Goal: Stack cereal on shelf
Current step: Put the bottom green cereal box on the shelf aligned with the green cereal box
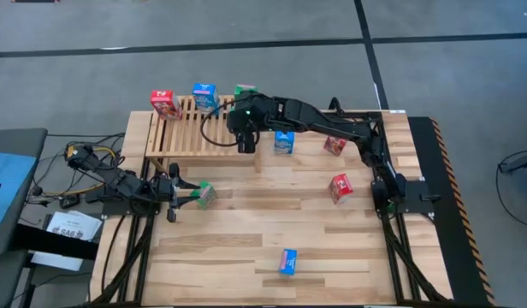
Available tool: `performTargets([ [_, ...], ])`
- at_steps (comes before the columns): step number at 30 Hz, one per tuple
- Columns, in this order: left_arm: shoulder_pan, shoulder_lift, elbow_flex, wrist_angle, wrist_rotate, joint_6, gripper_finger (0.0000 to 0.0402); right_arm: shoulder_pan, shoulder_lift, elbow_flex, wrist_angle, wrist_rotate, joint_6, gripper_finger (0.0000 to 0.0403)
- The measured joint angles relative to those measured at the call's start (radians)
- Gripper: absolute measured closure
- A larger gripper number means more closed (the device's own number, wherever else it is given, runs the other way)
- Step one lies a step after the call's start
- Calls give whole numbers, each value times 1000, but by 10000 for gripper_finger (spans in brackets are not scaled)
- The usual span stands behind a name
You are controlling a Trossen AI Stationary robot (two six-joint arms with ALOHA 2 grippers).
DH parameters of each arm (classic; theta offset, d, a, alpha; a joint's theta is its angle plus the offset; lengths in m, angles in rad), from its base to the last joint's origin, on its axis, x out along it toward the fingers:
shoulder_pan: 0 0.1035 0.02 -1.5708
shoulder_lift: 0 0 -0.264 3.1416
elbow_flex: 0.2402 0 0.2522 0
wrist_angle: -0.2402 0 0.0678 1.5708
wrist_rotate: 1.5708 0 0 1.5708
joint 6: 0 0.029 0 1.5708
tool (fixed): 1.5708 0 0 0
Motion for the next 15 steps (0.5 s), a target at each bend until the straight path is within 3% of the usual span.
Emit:
performTargets([
  [15, 0, 0, 0, 0, 0, 0, 264, -5, -26, 2, -17, 22, -3, 142],
])
